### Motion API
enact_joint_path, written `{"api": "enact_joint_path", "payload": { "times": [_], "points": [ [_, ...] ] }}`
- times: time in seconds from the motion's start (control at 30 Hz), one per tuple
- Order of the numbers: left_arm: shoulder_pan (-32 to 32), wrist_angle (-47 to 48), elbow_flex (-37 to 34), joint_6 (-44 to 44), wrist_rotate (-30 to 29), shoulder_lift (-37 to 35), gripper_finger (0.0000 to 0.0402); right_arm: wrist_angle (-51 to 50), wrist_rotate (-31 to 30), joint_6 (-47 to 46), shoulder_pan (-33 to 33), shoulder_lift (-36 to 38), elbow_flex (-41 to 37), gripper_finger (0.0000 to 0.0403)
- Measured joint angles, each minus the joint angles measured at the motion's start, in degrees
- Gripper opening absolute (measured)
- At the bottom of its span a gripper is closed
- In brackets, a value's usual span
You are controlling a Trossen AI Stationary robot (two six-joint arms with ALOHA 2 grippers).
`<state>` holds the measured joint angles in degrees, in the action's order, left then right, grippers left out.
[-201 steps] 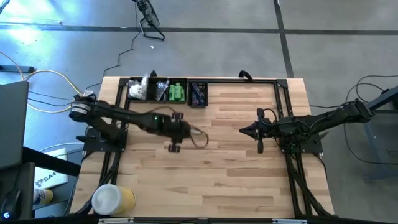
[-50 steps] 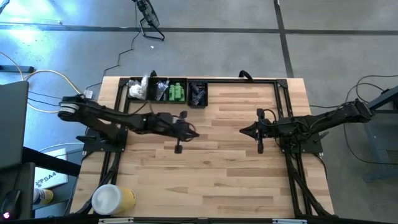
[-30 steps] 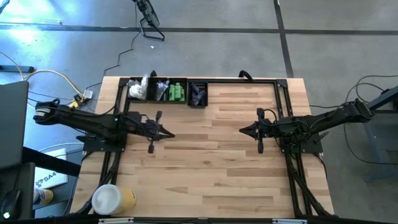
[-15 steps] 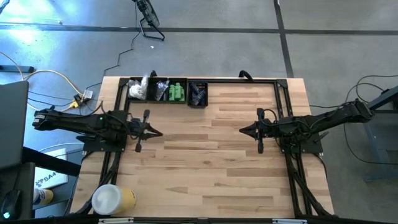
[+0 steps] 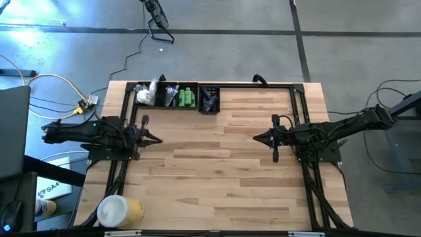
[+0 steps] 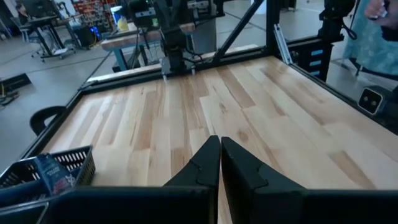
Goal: Pick & Place Travel size toiletries
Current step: Return to Home Position
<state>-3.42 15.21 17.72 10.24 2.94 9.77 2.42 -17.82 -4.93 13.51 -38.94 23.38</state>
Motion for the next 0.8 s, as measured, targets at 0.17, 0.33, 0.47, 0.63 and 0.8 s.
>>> {"api": "enact_joint_path", "payload": {
  "times": [0.17,0.33,0.47,0.63,0.8],
  "points": [
    [0.00,4.43,0.00,0.00,0.01,-5.61,0.0010,0.00,0.01,0.00,-0.01,0.00,0.00,0.0005],
    [0.02,7.20,0.07,1.16,0.02,-9.49,0.0010,0.00,0.01,0.02,-0.01,0.00,0.00,0.0005],
    [0.02,7.41,0.00,1.60,0.17,-9.39,0.0010,0.03,0.01,0.02,0.00,0.00,0.00,0.0005],
    [0.00,2.49,-3.99,1.64,0.16,-9.38,0.0010,0.02,0.01,0.07,-0.01,-0.02,0.00,0.0005],
    [0.00,-4.77,-8.62,1.39,0.17,-9.45,0.0010,0.02,-0.01,0.13,-0.01,0.00,0.00,0.0005]
  ]
}}
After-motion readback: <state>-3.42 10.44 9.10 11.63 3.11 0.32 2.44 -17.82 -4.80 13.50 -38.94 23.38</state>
